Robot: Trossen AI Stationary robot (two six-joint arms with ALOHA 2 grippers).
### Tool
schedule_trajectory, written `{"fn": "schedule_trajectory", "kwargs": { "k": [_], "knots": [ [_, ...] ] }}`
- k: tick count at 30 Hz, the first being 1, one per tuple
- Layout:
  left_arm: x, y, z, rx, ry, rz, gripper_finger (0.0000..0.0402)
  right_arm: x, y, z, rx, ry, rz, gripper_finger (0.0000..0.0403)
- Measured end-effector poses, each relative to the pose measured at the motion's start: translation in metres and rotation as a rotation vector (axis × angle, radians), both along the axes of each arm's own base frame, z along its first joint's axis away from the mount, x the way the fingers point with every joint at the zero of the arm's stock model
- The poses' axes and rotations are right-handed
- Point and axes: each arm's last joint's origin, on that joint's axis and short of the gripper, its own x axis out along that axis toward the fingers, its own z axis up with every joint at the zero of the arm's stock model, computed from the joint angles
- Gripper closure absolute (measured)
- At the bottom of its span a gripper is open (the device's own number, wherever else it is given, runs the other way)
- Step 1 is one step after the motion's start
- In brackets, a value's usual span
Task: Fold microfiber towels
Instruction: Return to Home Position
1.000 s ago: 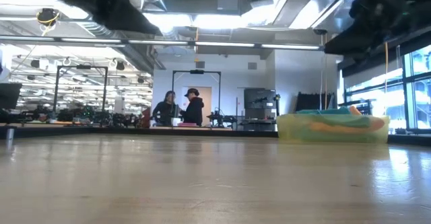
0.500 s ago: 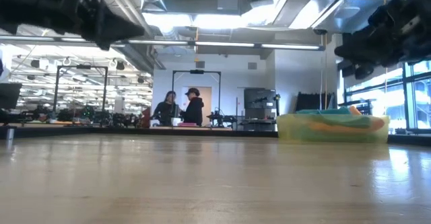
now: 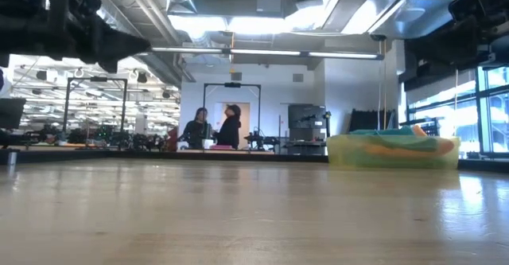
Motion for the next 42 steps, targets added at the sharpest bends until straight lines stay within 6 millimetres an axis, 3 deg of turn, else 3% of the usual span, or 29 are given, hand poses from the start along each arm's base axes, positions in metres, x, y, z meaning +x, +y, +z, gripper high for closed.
{"fn": "schedule_trajectory", "kwargs": {
  "k": [8,13,18,21,23,25,35,42],
  "knots": [
    [-0.004,0.007,0.004,-0.066,-0.055,-0.149,0.0402,0.0,0.0,0.0,-0.021,-0.007,-0.009,0.0378],
    [-0.007,0.01,0.012,-0.06,-0.104,-0.04,0.0401,0.0,-0.003,0.001,0.029,-0.006,-0.097,0.0391],
    [-0.013,0.006,0.026,-0.117,0.02,-0.063,0.0401,-0.001,-0.003,0.001,0.073,-0.005,-0.093,0.0397],
    [-0.02,0.002,0.031,-0.099,-0.021,-0.096,0.0401,-0.002,-0.003,-0.004,0.095,0.048,-0.095,0.0394],
    [-0.023,0.0,0.026,-0.076,-0.095,-0.102,0.0401,-0.002,-0.003,-0.005,0.112,0.05,-0.095,0.0389],
    [-0.023,-0.001,0.006,-0.071,-0.11,-0.091,0.0401,-0.002,-0.003,-0.004,0.119,0.048,-0.095,0.0387],
    [-0.026,-0.008,0.016,0.037,-0.196,-0.179,0.0401,-0.002,-0.003,0.001,0.085,-0.005,-0.098,0.0396],
    [-0.022,-0.006,-0.004,-0.036,0.008,-0.114,0.0401,-0.002,-0.003,-0.005,0.075,0.051,-0.101,0.0377]
  ]
}}
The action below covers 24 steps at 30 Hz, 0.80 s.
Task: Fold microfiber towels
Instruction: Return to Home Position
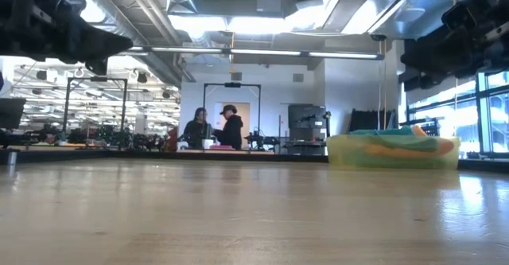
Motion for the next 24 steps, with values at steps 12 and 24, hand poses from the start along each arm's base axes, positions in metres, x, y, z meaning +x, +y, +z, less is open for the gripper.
{"fn": "schedule_trajectory", "kwargs": {
  "k": [12,24],
  "knots": [
    [0.0007,0.0003,-0.0008,0.005,0.011,0.009,0.0401,0.0015,-0.0001,-0.002,0.023,0.024,-0.001,0.0375],
    [0.0007,0.0003,-0.0008,0.005,0.01,0.009,0.0401,0.0015,-0.0001,-0.002,0.006,0.025,0.0,0.0375]
  ]
}}
